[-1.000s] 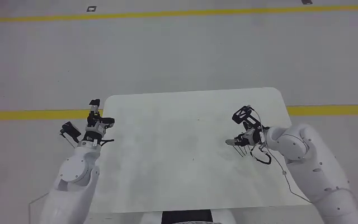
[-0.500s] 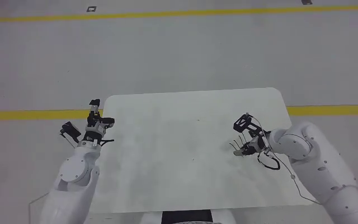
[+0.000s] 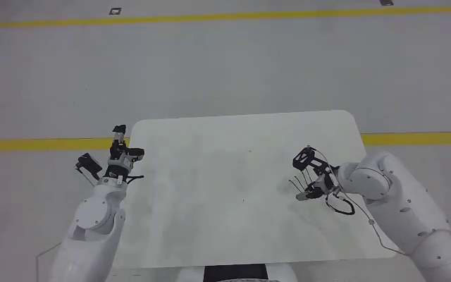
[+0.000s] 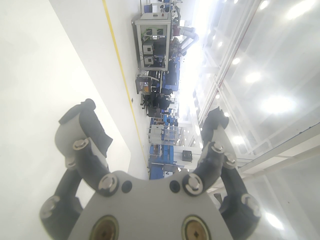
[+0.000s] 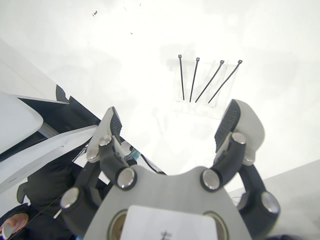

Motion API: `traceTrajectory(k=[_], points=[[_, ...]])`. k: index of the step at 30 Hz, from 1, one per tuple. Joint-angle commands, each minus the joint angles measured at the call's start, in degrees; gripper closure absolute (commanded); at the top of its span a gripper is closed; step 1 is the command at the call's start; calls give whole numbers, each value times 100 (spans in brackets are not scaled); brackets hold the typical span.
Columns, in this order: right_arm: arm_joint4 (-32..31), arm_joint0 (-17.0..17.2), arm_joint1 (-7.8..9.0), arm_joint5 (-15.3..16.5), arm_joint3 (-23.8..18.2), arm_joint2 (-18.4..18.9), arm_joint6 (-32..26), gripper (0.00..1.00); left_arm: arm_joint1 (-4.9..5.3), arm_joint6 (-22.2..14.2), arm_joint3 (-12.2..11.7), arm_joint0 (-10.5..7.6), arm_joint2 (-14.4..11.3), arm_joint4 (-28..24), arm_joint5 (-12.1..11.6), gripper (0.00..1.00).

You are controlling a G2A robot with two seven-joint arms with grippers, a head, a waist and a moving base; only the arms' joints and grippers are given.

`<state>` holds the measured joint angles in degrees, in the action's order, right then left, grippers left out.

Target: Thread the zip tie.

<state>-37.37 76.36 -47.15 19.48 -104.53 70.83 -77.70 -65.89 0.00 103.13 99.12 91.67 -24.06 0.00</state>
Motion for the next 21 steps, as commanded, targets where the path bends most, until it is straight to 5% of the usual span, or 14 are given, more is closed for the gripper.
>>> traceTrajectory(k=[1, 13, 21], points=[[23, 21, -2, -6, 58, -10, 31, 0, 0, 0, 0, 0, 0, 0, 0, 0], [-92, -426, -99, 0, 893, -765, 264, 0, 0, 0, 0, 0, 0, 0, 0, 0], [-146, -510, -117, -169, 1038, -792, 349, 0, 0, 0, 0, 0, 0, 0, 0, 0]])
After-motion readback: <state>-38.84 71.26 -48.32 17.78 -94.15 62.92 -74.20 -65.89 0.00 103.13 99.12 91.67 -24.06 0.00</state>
